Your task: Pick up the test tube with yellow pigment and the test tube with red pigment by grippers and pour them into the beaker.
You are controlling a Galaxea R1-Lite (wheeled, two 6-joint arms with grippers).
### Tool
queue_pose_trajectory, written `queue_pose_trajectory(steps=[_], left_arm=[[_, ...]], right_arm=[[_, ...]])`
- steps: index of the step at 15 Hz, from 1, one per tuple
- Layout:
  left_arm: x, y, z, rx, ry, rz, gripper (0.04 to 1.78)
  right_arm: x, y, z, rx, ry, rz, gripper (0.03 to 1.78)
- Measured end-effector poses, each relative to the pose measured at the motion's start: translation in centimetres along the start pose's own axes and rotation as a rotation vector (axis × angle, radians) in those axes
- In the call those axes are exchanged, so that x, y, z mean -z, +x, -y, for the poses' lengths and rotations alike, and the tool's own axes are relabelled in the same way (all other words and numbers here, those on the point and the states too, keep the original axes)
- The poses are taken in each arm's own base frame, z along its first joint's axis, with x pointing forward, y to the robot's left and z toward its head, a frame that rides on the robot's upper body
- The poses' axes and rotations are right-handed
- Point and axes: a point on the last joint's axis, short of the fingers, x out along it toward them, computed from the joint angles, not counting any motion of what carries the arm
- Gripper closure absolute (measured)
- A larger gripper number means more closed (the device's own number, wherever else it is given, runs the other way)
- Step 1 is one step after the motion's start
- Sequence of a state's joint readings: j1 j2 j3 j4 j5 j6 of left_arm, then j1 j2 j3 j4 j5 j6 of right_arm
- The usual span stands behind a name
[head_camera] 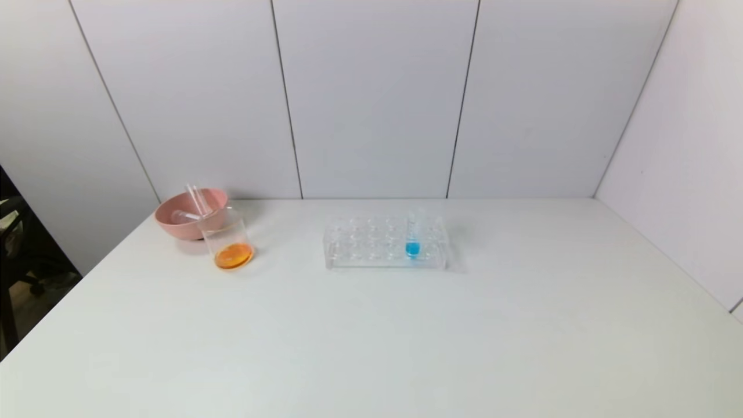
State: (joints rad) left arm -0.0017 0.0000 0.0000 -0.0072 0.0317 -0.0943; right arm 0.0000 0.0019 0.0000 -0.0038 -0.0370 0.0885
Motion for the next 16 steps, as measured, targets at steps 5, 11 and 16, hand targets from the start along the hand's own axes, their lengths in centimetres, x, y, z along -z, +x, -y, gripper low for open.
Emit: queue_pose_trajectory(steps=[5,11,16], left_arm=[[0.0,0.0,0.0,0.0,0.0,0.0,0.06],[0.0,0.0,0.0,0.0,0.0,0.0,0.06],[0.0,0.0,0.0,0.0,0.0,0.0,0.06]], right_arm=[[0.0,0.0,0.0,0.0,0.0,0.0,0.1],[0.0,0.0,0.0,0.0,0.0,0.0,0.1],[0.0,0.0,0.0,0.0,0.0,0.0,0.1]])
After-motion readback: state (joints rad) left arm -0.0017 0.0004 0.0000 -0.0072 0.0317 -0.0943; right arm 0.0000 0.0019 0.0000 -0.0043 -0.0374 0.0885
